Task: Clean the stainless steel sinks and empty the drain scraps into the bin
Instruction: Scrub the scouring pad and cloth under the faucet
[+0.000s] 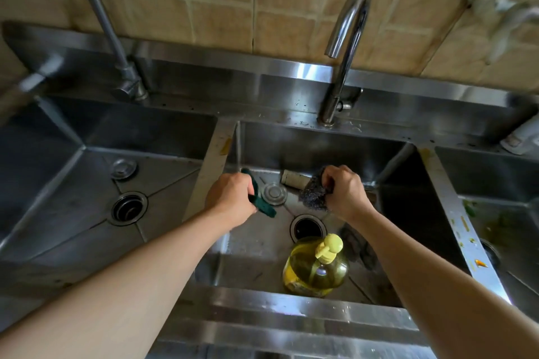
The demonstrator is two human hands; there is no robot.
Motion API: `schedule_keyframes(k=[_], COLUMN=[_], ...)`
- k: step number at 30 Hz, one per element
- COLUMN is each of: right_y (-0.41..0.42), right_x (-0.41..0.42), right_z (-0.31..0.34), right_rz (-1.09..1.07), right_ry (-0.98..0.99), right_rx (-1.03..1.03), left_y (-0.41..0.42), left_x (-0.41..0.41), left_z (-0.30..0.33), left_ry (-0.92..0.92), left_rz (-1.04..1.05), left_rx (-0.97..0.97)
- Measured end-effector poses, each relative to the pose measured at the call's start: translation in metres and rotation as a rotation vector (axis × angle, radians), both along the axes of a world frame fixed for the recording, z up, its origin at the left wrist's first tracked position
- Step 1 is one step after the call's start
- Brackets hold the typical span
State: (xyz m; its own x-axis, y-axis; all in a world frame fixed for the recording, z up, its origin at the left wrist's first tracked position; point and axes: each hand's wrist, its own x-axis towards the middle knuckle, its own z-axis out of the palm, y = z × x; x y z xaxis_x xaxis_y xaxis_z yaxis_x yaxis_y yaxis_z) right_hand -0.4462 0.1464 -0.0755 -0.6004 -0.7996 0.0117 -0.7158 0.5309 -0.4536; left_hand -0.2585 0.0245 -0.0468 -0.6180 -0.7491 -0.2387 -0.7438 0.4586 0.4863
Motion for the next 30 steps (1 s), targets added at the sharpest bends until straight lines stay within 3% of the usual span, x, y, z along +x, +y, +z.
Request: schedule_keyframes(k=[15, 30], right_y=[-0.045, -0.136], right_x=[0.034, 0.140], right_z=[0.083, 0.129], right_rz=[0.158, 0.501], right_ry=[-0.031, -0.063], right_rx=[-0.110, -0.136], left_y=[-0.011, -0.016], left_x=[0.045, 0.178], left_z=[0.074, 0.131], left_ry=[0.120, 0.161], left_rz=[0.143, 0.479], left_rx=[-0.115, -0.254])
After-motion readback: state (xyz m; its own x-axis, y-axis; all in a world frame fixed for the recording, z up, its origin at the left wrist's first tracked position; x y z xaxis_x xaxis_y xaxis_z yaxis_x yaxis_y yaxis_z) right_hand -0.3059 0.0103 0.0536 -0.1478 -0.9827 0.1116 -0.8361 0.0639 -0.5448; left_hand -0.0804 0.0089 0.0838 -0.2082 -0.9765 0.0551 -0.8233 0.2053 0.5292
